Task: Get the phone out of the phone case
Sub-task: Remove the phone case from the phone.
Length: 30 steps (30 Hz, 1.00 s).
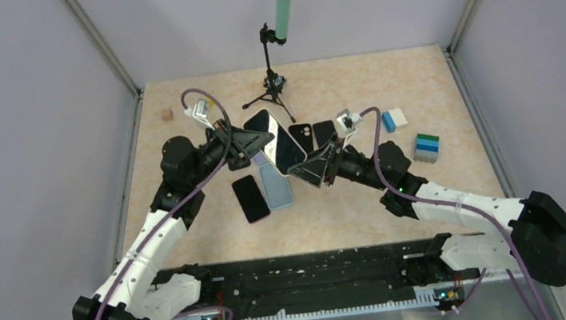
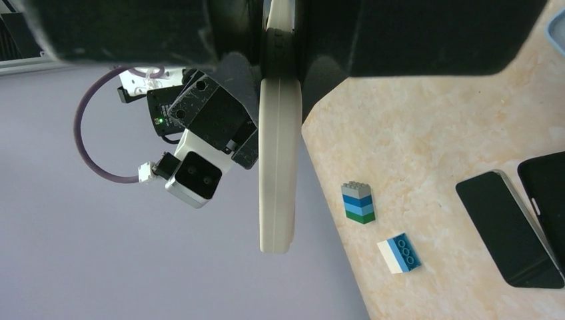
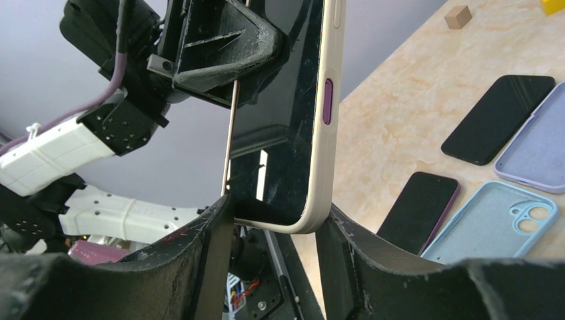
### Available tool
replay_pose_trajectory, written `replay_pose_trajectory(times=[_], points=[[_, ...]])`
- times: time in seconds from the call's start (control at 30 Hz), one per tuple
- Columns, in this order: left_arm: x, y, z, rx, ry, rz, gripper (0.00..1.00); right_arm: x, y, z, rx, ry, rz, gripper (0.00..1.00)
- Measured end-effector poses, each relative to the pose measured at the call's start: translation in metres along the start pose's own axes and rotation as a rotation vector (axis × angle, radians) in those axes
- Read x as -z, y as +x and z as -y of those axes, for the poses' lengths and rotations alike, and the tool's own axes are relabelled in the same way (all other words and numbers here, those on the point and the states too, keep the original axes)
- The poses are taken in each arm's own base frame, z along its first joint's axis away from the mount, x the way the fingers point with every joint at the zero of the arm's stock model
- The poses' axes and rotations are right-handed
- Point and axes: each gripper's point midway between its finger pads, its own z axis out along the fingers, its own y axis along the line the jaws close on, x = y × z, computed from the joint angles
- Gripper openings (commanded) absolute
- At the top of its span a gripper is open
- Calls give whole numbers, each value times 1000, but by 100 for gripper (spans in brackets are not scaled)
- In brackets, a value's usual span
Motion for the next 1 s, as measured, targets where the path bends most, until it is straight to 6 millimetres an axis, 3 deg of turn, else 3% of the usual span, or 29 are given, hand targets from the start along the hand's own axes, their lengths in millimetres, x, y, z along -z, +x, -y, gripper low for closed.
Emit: replay_pose_trajectory(times=[0.53, 1.0], points=[[3, -6, -7, -12, -45, 5, 0, -13, 8, 2, 127, 39, -30, 47], [-3, -20, -16, -14, -73, 15, 0, -29, 10, 12, 250, 202, -16, 50]])
